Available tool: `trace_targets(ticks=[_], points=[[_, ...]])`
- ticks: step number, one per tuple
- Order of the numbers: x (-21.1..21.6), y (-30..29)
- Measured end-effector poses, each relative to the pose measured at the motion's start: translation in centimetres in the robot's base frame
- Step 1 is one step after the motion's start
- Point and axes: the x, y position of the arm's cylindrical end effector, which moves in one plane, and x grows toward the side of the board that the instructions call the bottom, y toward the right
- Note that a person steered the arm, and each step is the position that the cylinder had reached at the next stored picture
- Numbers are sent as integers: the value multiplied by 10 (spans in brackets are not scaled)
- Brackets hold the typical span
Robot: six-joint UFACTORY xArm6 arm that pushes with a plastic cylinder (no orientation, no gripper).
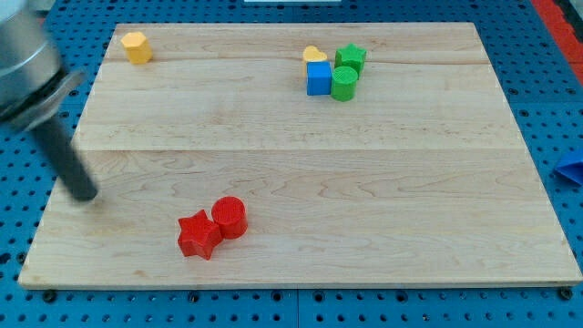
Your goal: Separate the red blocks from each other
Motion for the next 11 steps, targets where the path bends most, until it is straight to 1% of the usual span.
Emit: trace_targets(ticks=[1, 2, 3, 4, 5, 6, 7, 8, 9, 10, 11], points=[[56, 65], [52, 122], [-34, 138], [-14, 226], [21, 195], [63, 243], [14, 255], [-31, 225], [-24, 204], [-7, 209], [30, 222]])
